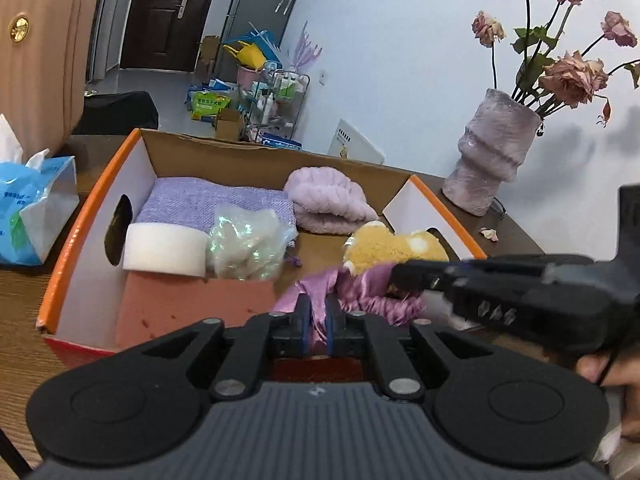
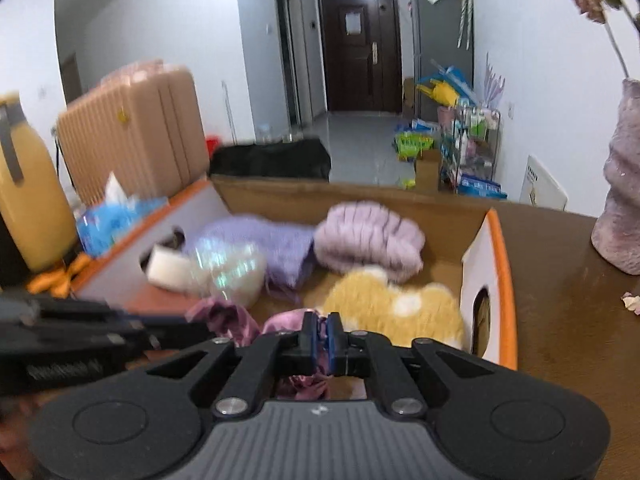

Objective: Organize soft objects
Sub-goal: 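Open both tools to release the satin bow in the box, then withdraw both tools from the box and reach toward the blue carton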

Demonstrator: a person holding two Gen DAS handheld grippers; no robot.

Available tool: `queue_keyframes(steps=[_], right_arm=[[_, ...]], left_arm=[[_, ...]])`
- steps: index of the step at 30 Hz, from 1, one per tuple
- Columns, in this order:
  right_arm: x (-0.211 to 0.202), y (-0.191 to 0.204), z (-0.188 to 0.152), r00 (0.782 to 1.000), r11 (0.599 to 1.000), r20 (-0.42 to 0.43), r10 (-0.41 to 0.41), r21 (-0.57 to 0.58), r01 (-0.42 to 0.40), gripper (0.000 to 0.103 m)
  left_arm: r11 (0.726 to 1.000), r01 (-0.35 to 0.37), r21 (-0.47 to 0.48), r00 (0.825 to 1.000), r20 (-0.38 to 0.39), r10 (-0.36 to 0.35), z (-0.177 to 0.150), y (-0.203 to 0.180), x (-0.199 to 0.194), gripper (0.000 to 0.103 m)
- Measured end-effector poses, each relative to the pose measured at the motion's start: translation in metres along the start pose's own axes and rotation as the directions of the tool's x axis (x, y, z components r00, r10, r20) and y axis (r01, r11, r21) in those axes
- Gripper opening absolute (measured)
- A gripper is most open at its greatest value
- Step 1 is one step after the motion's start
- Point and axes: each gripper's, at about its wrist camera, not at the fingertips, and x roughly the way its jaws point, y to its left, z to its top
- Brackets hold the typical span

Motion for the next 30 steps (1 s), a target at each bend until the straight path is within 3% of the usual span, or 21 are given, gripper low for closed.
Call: queue_keyframes(steps=[1,3,8,11,13,14,16,17,18,21,23,27,30], right_arm=[[0.000,0.002,-0.001,1.000,1.000,0.001,-0.016,-0.013,0.016,0.014],[-0.012,0.002,-0.002,0.999,0.999,0.022,-0.036,-0.021,0.037,0.032],[-0.076,0.006,0.014,0.989,0.998,0.133,-0.061,-0.007,0.062,0.034],[-0.127,0.015,0.022,0.973,0.996,0.215,-0.085,-0.014,0.090,0.042],[-0.162,0.022,0.024,0.957,0.994,0.274,-0.100,-0.019,0.110,0.051],[-0.179,0.026,0.023,0.947,0.992,0.301,-0.109,-0.023,0.121,0.055],[-0.212,0.035,0.017,0.926,0.990,0.357,-0.121,-0.026,0.139,0.065],[-0.226,0.038,0.012,0.917,0.989,0.379,-0.123,-0.029,0.145,0.078],[-0.238,0.042,0.006,0.906,0.988,0.403,-0.129,-0.029,0.153,0.089],[-0.269,0.059,-0.021,0.865,0.982,0.482,-0.141,-0.046,0.186,0.091],[-0.284,0.070,-0.041,0.849,0.977,0.506,-0.149,-0.058,0.206,0.091],[-0.304,0.092,-0.092,0.835,0.976,0.520,-0.180,-0.012,0.218,0.092],[-0.313,0.116,-0.155,0.846,0.991,0.517,-0.131,0.038,0.130,0.092]], left_arm=[[1.000,-0.003,0.007,1.000,0.010,0.003,0.000,0.000,-0.005,0.019],[0.999,-0.022,0.036,0.999,0.033,0.021,0.002,-0.002,-0.019,0.031],[0.995,-0.076,0.062,0.991,0.112,0.069,0.013,-0.009,-0.074,0.032],[0.987,-0.126,0.099,0.973,0.206,0.104,0.019,-0.019,-0.120,0.048],[0.978,-0.168,0.126,0.953,0.273,0.128,0.018,-0.026,-0.152,0.067],[0.971,-0.193,0.138,0.942,0.302,0.144,0.016,-0.030,-0.169,0.071],[0.962,-0.224,0.154,0.922,0.353,0.159,0.007,-0.035,-0.196,0.086],[0.957,-0.245,0.157,0.910,0.378,0.171,0.002,-0.038,-0.208,0.089],[0.949,-0.275,0.158,0.890,0.414,0.189,-0.005,-0.041,-0.222,0.092],[0.932,-0.324,0.160,0.846,0.490,0.210,-0.031,-0.048,-0.255,0.101],[0.930,-0.335,0.153,0.826,0.522,0.212,-0.050,-0.050,-0.272,0.103],[0.929,-0.345,0.136,0.818,0.529,0.226,-0.107,-0.052,-0.296,0.103],[0.941,-0.315,0.125,0.829,0.520,0.208,-0.162,-0.051,-0.314,0.103]])
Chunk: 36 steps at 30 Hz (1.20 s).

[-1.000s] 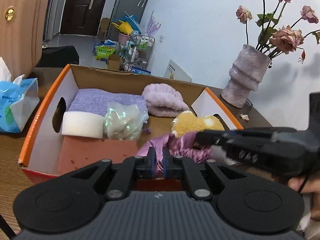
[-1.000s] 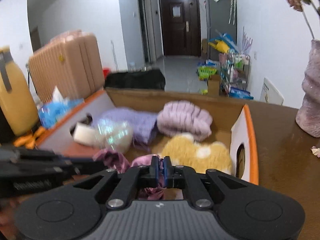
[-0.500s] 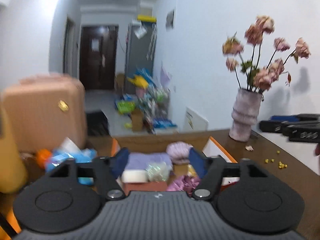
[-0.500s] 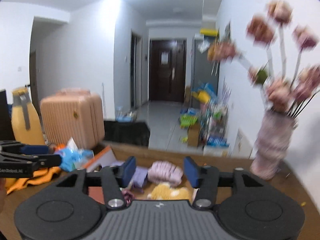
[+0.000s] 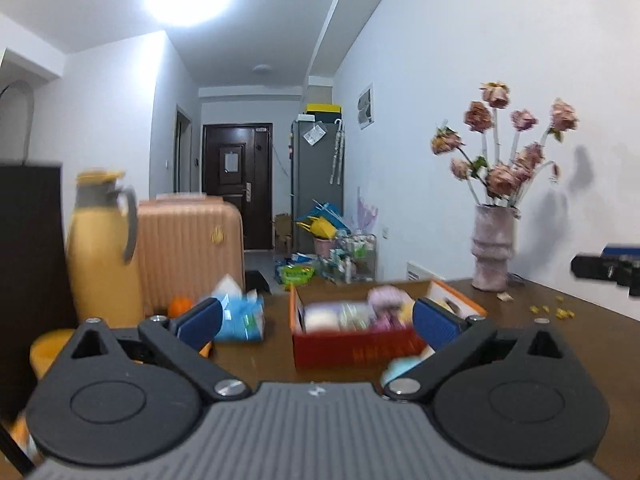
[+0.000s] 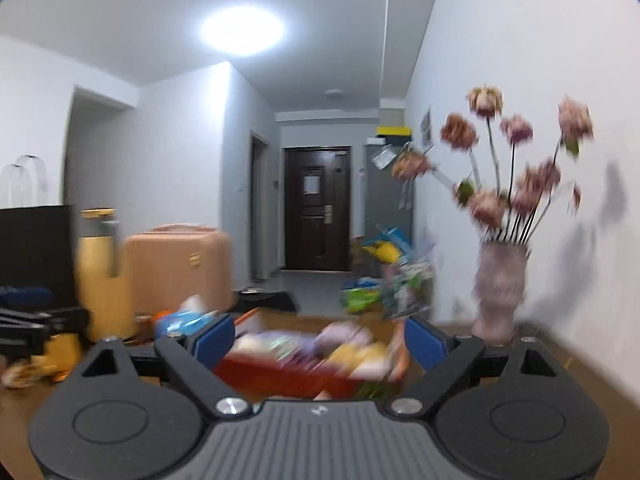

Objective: Organize soft objects
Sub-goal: 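Withdraw both tools from the box and reach toward the blue carton, then grasp the blue carton with the right tool while the left tool grasps it too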

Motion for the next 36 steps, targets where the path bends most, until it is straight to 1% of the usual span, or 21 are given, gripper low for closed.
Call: queue_keyframes(steps=[2,3,5,7,8,11,17,22,26,28,29,31,33,34,35,36], right_arm=[[-0.024,0.010,-0.031,1.000,0.999,0.002,0.015,0.029,-0.015,0.092],[-0.034,0.013,-0.046,1.000,0.999,0.005,0.013,0.034,-0.013,0.094],[-0.043,0.018,-0.070,0.999,0.999,-0.043,-0.008,0.036,0.009,0.094],[-0.043,0.018,-0.084,0.995,0.999,-0.102,-0.017,0.043,0.021,0.094],[-0.045,0.020,-0.088,0.993,0.999,-0.113,-0.016,0.043,0.021,0.094],[-0.050,0.022,-0.091,0.995,0.998,-0.101,-0.020,0.049,0.025,0.094],[-0.048,0.020,-0.092,0.995,0.997,-0.103,-0.021,0.070,0.028,0.094],[-0.035,0.013,-0.096,0.991,0.994,-0.131,-0.014,0.106,0.028,0.093],[-0.015,0.004,-0.100,0.985,0.989,-0.174,-0.001,0.145,0.027,0.092],[0.000,-0.002,-0.102,0.977,0.984,-0.214,0.009,0.174,0.030,0.088],[0.008,-0.006,-0.104,0.971,0.980,-0.237,0.016,0.195,0.032,0.084],[0.025,-0.014,-0.107,0.962,0.969,-0.272,0.032,0.245,0.037,0.080],[0.042,-0.023,-0.110,0.955,0.954,-0.290,0.066,0.300,0.025,0.072],[0.053,-0.028,-0.111,0.950,0.942,-0.300,0.089,0.335,0.018,0.071],[0.063,-0.033,-0.112,0.946,0.932,-0.308,0.104,0.362,0.015,0.066],[0.073,-0.037,-0.112,0.941,0.921,-0.316,0.120,0.389,0.013,0.062]], left_arm=[[1.000,0.007,-0.012,1.000,-0.026,-0.008,-0.022,0.003,-0.018,0.103],[1.000,0.012,-0.013,0.998,-0.056,-0.013,-0.031,0.004,-0.022,0.103],[1.000,0.014,-0.003,0.993,-0.115,-0.014,-0.042,0.003,-0.024,0.103],[1.000,0.004,0.005,0.992,-0.123,-0.003,-0.047,0.004,-0.025,0.103],[1.000,0.003,0.000,0.992,-0.122,-0.003,-0.049,0.006,-0.027,0.103],[0.999,0.009,-0.035,0.992,-0.127,-0.013,-0.051,0.008,-0.028,0.103],[1.000,0.011,-0.021,0.990,-0.139,-0.014,-0.052,0.004,-0.020,0.103],[1.000,0.012,-0.014,0.985,-0.171,-0.014,-0.056,-0.001,-0.004,0.103],[0.999,0.037,-0.015,0.981,-0.190,-0.039,-0.055,-0.009,0.022,0.103],[0.999,0.043,-0.003,0.980,-0.197,-0.043,-0.053,-0.017,0.039,0.103],[0.999,0.053,0.006,0.979,-0.197,-0.051,-0.052,-0.022,0.049,0.103],[0.996,0.089,0.021,0.977,-0.194,-0.084,-0.050,-0.033,0.069,0.103],[0.991,0.132,0.033,0.972,-0.198,-0.123,-0.047,-0.045,0.090,0.102],[0.987,0.158,0.037,0.968,-0.204,-0.147,-0.047,-0.051,0.100,0.098],[0.982,0.185,0.044,0.962,-0.211,-0.172,-0.046,-0.058,0.112,0.094],[0.976,0.213,0.051,0.954,-0.225,-0.197,-0.046,-0.065,0.127,0.086]])
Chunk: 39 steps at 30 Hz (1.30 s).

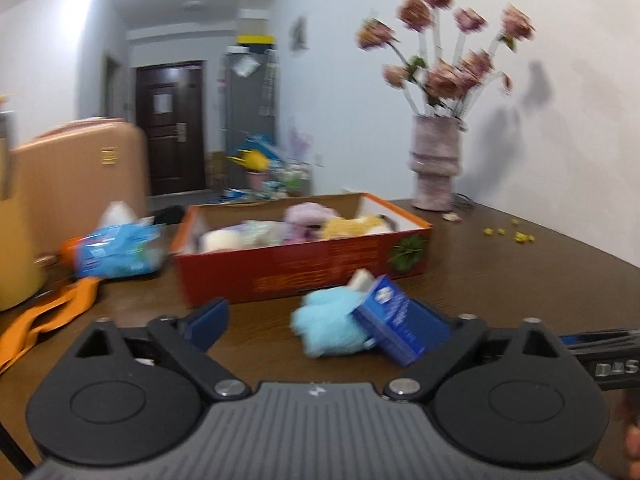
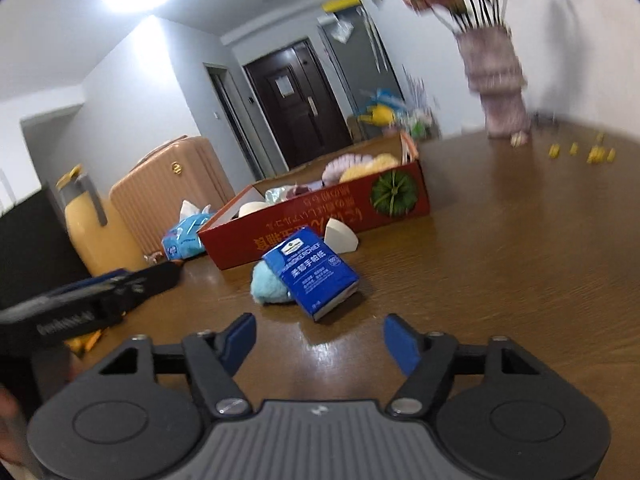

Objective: Organize soft objects
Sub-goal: 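Grasp the blue carton with the right tool while the left tool grasps it too, then carry the blue carton into the box with both tools and open them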

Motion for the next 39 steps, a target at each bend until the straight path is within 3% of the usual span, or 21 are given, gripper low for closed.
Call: queue_keyframes(steps=[3,8,10,13,15,17,21,27,30,32,35,39], right_arm=[[0.031,-0.007,0.014,0.999,0.999,-0.026,0.024,0.042,-0.023,0.058],[0.070,-0.014,0.026,0.998,0.995,-0.047,0.036,0.097,-0.032,0.046],[0.079,-0.022,0.027,0.997,0.986,-0.055,0.061,0.157,-0.052,0.043],[0.086,-0.028,0.027,0.997,0.977,-0.045,0.069,0.203,-0.058,0.040],[0.087,-0.032,0.028,0.997,0.975,-0.039,0.063,0.213,-0.053,0.024],[0.086,-0.035,0.029,0.997,0.970,-0.042,0.072,0.234,-0.060,0.019],[0.066,-0.030,0.029,0.995,0.978,-0.039,0.094,0.188,-0.085,0.018],[0.035,-0.009,0.012,0.983,0.990,-0.138,0.122,0.082,-0.112,0.018],[0.023,0.002,0.001,0.985,0.995,-0.136,0.104,0.029,-0.101,0.020],[0.019,0.005,-0.002,0.987,0.996,-0.127,0.094,0.004,-0.095,0.020],[0.013,0.008,-0.003,0.992,0.998,-0.115,0.058,-0.031,-0.062,0.020],[0.011,0.006,-0.007,0.989,0.998,-0.131,0.064,-0.019,-0.067,0.020]], left_arm=[[0.999,0.040,0.007,0.997,-0.069,-0.040,0.009,-0.008,0.044,0.064],[0.993,0.101,-0.056,0.985,-0.132,-0.107,0.013,-0.005,0.086,0.039],[0.985,0.149,-0.091,0.975,-0.150,-0.161,0.010,-0.003,0.092,0.018],[0.982,0.163,-0.094,0.974,-0.146,-0.176,0.006,-0.004,0.093,0.018],[0.981,0.153,-0.120,0.972,-0.158,-0.171,0.006,-0.001,0.090,0.018],[0.972,0.150,-0.183,0.968,-0.174,-0.182,0.006,0.004,0.083,0.017],[0.937,0.163,-0.311,0.956,-0.187,-0.228,-0.003,0.006,0.048,0.017],[0.897,0.103,-0.431,0.930,-0.279,-0.241,-0.035,0.010,0.011,0.017],[0.894,0.110,-0.434,0.925,-0.286,-0.252,-0.042,0.008,-0.005,0.018],[0.905,0.083,-0.417,0.931,-0.292,-0.219,-0.044,0.008,-0.008,0.018],[0.918,0.065,-0.390,0.940,-0.285,-0.188,-0.043,0.008,-0.010,0.024],[0.911,0.061,-0.407,0.939,-0.287,-0.191,-0.043,0.010,-0.006,0.043]])
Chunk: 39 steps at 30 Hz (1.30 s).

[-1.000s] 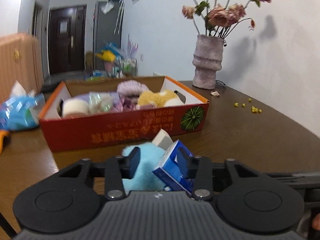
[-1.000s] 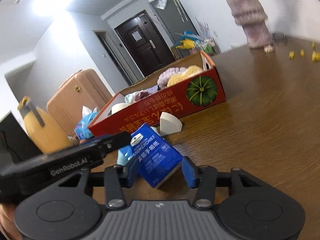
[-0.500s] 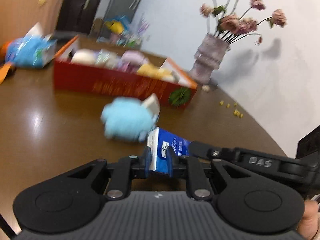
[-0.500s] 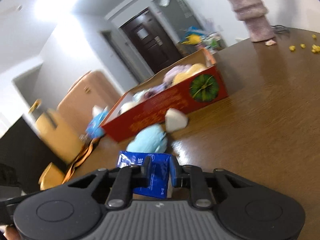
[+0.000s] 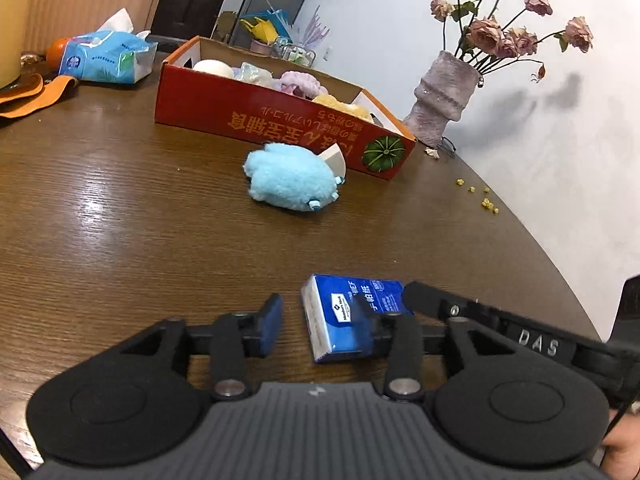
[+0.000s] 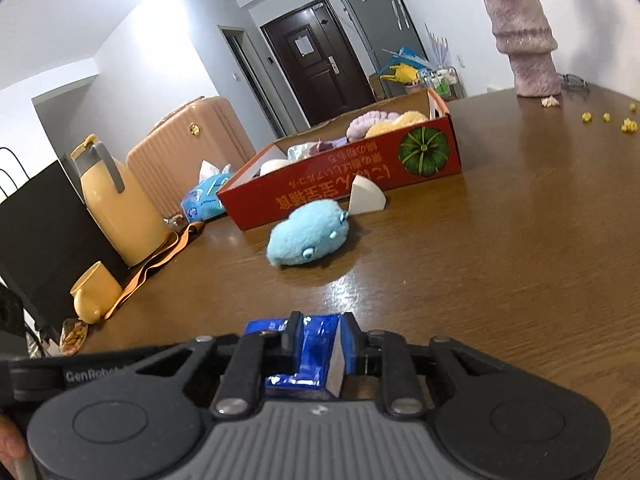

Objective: Organize soft objects
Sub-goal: 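Carry the blue carton into the box with both tools and open them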

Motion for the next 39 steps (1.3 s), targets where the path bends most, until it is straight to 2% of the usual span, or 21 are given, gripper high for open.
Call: queue_keyframes(steps=[3,7,12,16,18,21,24,26,29,31,33,35,39], right_arm=[[0.001,0.003,-0.004,1.000,1.000,-0.009,0.007,-0.003,-0.007,0.020],[0.003,0.006,-0.006,1.000,1.000,-0.013,0.005,-0.009,-0.005,0.020],[0.004,0.006,-0.008,1.000,1.000,-0.013,-0.005,-0.025,0.005,0.013],[0.002,0.010,-0.006,1.000,0.999,0.008,-0.015,-0.031,0.015,0.013],[0.000,0.013,0.002,0.999,0.999,0.033,-0.016,-0.043,0.017,0.013],[0.001,0.021,0.030,0.996,0.995,0.084,-0.008,-0.094,0.016,0.013],[0.012,0.024,0.077,0.990,0.990,0.139,0.012,-0.142,0.008,0.013],[0.025,0.022,0.114,0.984,0.989,0.175,0.015,-0.150,0.011,0.013],[0.059,0.013,0.170,0.981,0.991,0.190,0.022,-0.135,0.004,0.013],[0.090,0.003,0.201,0.983,0.993,0.182,0.033,-0.121,-0.010,0.013],[0.128,-0.006,0.223,0.988,0.993,0.153,0.004,-0.116,0.014,0.013],[0.161,-0.015,0.236,0.993,0.994,0.116,-0.011,-0.110,0.024,0.013],[0.211,-0.029,0.241,0.999,0.995,0.048,-0.025,-0.093,0.030,0.013]], left_arm=[[1.000,0.010,0.007,1.000,0.004,-0.010,0.001,0.000,0.002,0.043],[0.999,0.036,0.015,0.999,-0.010,-0.036,0.001,-0.001,0.005,0.021],[0.999,0.044,0.000,0.999,-0.001,-0.044,-0.002,0.001,0.006,0.019],[0.999,0.044,-0.003,0.999,0.022,-0.044,0.005,-0.003,0.004,0.018],[0.999,0.046,0.012,0.997,0.057,-0.047,0.017,-0.007,0.003,0.018],[0.998,0.047,0.051,0.990,0.131,-0.053,0.053,-0.015,0.005,0.018],[0.995,0.062,0.076,0.974,0.213,-0.077,0.107,-0.021,0.017,0.018],[0.993,0.082,0.083,0.966,0.239,-0.099,0.146,-0.021,0.032,0.018],[0.996,0.076,0.040,0.963,0.255,-0.083,0.198,-0.013,0.067,0.018],[0.997,0.068,-0.024,0.969,0.240,-0.060,0.221,0.000,0.099,0.018],[0.996,0.051,-0.074,0.982,0.186,-0.036,0.236,0.013,0.134,0.018],[0.995,0.027,-0.096,0.988,0.152,-0.012,0.243,0.025,0.162,0.018],[0.995,-0.019,-0.101,0.995,0.097,0.029,0.244,0.046,0.190,0.018]])
